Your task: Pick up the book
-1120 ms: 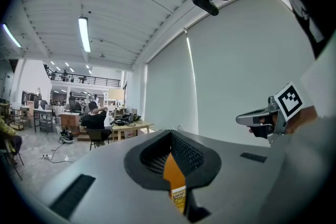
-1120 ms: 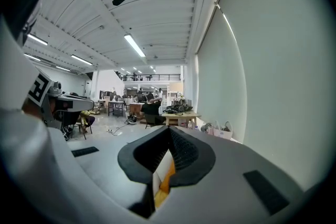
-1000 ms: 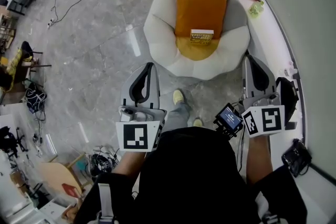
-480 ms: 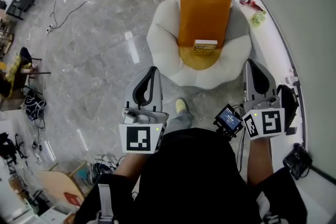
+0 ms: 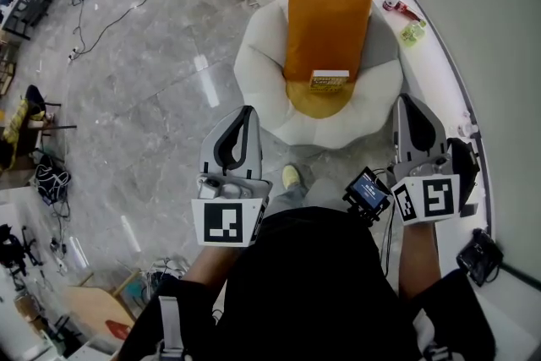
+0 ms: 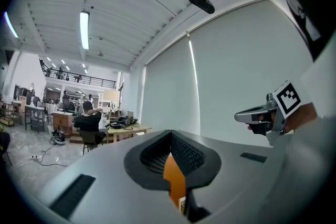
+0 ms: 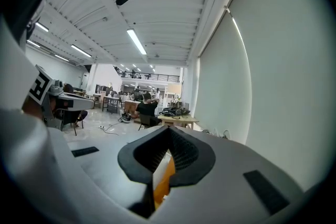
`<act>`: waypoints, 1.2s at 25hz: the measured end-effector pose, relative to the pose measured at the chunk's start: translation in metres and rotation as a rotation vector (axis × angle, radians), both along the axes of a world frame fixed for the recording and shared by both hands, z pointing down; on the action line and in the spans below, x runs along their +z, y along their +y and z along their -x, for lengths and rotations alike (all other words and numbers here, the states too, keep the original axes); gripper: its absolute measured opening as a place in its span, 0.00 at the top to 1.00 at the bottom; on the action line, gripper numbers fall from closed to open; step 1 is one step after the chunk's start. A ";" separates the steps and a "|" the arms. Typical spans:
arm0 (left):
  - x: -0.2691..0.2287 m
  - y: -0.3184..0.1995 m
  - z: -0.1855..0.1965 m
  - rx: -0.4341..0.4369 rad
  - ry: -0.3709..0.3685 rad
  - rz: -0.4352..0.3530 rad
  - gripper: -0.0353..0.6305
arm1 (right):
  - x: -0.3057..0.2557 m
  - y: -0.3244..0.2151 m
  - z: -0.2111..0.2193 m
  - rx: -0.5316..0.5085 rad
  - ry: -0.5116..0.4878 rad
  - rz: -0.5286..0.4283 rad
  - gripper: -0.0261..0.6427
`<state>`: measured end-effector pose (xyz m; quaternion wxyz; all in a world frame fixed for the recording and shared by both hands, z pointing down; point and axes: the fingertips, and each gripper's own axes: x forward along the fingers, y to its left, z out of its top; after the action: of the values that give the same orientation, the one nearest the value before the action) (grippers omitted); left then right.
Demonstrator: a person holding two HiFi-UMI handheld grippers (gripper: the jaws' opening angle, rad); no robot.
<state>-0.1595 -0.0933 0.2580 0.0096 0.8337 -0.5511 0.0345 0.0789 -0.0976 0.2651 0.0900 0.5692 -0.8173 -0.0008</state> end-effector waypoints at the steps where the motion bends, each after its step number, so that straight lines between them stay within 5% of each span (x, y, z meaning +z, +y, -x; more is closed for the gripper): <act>1: 0.001 -0.001 -0.001 0.003 0.011 0.001 0.93 | 0.000 0.000 0.000 0.003 0.002 0.000 0.94; 17: -0.008 -0.006 -0.021 0.016 0.041 -0.032 0.93 | -0.004 0.001 -0.020 0.023 0.000 -0.016 0.94; 30: -0.012 -0.067 -0.062 0.018 0.008 -0.017 0.93 | 0.004 -0.060 -0.066 0.041 -0.033 0.011 0.94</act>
<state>-0.0977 -0.1603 0.2461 0.0046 0.8389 -0.5436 0.0267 0.1450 -0.1573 0.2692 0.0795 0.5853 -0.8067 0.0148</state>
